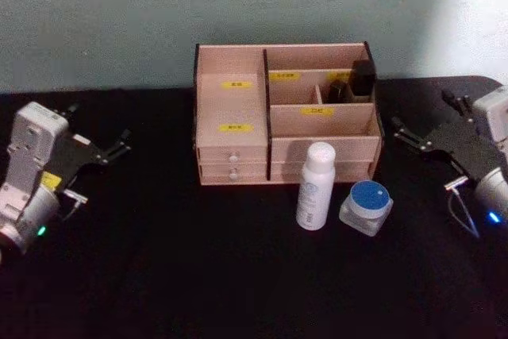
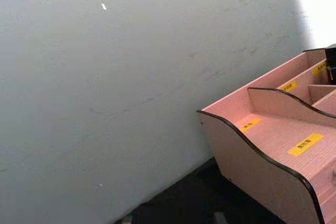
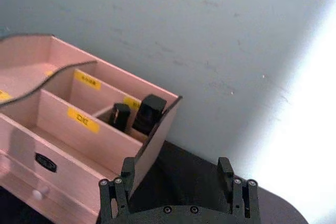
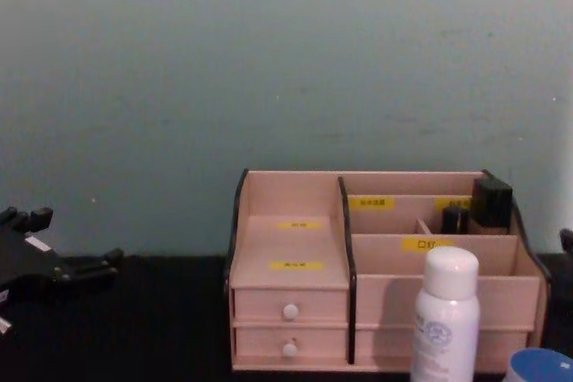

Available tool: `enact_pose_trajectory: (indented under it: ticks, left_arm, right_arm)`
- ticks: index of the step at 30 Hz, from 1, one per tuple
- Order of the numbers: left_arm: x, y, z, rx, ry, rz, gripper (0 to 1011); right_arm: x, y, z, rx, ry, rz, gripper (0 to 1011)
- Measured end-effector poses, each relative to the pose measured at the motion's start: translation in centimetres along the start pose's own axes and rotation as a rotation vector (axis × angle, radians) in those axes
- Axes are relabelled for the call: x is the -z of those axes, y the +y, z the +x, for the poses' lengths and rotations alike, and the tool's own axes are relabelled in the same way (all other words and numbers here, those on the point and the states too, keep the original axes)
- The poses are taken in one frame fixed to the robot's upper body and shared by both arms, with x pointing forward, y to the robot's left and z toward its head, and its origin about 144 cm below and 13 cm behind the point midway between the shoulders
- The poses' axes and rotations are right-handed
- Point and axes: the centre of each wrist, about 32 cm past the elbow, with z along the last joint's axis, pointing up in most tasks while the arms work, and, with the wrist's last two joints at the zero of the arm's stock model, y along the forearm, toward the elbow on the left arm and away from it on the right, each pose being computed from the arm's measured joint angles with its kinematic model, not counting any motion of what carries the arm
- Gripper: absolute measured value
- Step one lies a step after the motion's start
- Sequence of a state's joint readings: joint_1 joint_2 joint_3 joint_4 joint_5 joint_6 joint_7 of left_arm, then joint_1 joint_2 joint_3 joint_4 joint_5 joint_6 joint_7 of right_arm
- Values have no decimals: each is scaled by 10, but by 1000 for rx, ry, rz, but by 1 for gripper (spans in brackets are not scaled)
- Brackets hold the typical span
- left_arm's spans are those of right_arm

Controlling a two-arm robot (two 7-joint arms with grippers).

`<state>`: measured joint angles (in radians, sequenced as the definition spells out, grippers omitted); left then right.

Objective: Pick up the facial cleanser and watermelon frost from the table and place them into the tiered storage box.

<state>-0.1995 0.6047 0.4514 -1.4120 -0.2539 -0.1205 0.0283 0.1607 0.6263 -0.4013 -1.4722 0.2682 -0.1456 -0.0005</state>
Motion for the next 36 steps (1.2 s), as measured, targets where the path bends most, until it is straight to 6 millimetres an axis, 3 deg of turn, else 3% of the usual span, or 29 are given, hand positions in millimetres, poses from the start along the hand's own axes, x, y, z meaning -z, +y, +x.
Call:
enact_pose_trajectory:
  ticks: [12, 23, 30, 36]
  left_arm:
    - [0, 0, 0, 0, 0, 0, 1001]
    - [0, 0, 0, 0, 0, 0, 1001]
    - [0, 0, 0, 0, 0, 0, 1001]
    - [0, 0, 0, 0, 0, 0, 1001]
  right_arm:
    - [-20, -32, 12, -182, 66, 4, 1000]
    - [-22, -55, 18, -424, 120, -45, 1000]
    - [-19, -54, 15, -536, 159, -52, 1000]
    - [-13, -41, 10, -604, 193, -52, 1000]
